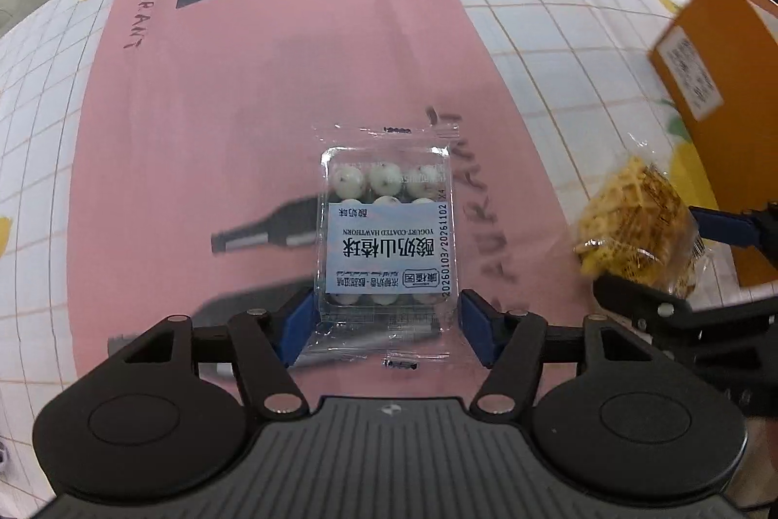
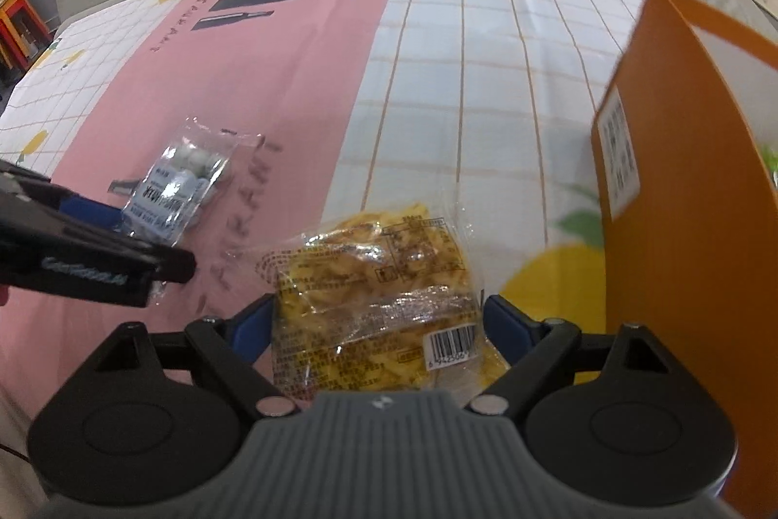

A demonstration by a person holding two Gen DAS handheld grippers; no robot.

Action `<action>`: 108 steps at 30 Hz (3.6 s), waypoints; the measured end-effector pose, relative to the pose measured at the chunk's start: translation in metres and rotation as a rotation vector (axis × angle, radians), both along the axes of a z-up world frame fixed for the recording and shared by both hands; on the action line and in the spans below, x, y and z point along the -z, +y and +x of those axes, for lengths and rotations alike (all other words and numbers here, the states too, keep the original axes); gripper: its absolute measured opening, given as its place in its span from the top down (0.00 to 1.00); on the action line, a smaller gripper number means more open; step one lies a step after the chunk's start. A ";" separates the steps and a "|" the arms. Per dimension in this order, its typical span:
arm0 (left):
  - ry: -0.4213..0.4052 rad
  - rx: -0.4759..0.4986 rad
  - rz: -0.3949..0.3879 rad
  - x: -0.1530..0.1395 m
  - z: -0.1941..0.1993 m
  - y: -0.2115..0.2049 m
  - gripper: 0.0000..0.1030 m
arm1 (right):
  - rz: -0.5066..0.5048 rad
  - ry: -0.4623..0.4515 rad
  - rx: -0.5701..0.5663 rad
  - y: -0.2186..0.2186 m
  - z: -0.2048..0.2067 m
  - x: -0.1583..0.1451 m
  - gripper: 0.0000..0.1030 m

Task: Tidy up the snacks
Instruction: 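Grasp the yogurt-ball pack with the left tool while the right tool grasps the yellow crispy-snack bag, then lift and carry the yogurt-ball pack and crispy-snack bag over the orange box with both tools, then open both tools to drop the yogurt-ball pack and crispy-snack bag into the box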

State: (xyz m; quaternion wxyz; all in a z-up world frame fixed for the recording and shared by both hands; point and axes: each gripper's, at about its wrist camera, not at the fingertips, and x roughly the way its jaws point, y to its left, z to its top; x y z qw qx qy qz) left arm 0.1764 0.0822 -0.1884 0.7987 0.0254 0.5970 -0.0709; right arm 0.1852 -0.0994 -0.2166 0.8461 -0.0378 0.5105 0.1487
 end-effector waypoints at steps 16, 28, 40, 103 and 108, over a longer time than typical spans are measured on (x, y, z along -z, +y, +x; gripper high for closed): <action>-0.224 -0.082 -0.014 -0.006 -0.033 -0.007 0.20 | 0.015 -0.055 0.033 -0.007 -0.023 0.001 0.14; -0.296 -0.203 -0.057 -0.004 -0.021 -0.012 0.12 | -0.003 -0.121 -0.024 -0.009 -0.016 0.004 0.06; -0.333 -0.215 -0.015 -0.001 -0.023 -0.014 0.34 | 0.014 -0.139 -0.026 -0.007 -0.023 0.004 0.23; -0.068 0.324 -0.287 -0.136 0.071 -0.263 0.35 | 0.038 -0.128 0.254 -0.293 0.010 -0.148 0.43; -0.026 0.413 -0.154 -0.108 0.082 -0.287 0.35 | -0.007 -0.059 0.218 -0.292 0.035 -0.122 0.43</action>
